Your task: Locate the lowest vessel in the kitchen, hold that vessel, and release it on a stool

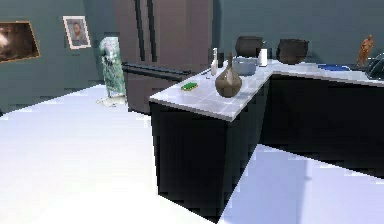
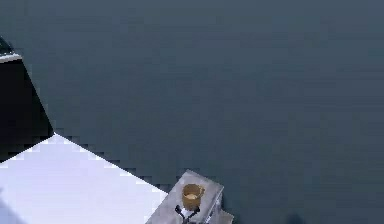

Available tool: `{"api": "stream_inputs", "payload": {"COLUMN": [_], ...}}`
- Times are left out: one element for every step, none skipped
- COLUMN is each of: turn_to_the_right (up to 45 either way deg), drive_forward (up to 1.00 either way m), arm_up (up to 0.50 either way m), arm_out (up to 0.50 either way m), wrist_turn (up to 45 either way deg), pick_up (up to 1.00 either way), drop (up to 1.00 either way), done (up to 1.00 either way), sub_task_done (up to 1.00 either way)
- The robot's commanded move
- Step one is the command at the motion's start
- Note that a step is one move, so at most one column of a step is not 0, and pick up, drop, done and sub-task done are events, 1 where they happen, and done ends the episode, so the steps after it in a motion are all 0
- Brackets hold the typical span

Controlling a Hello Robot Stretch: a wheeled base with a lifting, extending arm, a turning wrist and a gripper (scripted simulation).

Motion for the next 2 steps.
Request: {"api": "stream_inputs", "payload": {"turn_to_the_right": [0.0,0.0], "drive_forward": [0.0,0.0], "arm_up": [0.0,0.1], "arm_out": [0.0,0.0], "wrist_turn": [0.0,0.0], "pick_up": [0.0,0.0], "drop": [1.0,0.0], "done": [0.0,0.0], "sub_task_done": [0.0,0.0]}}
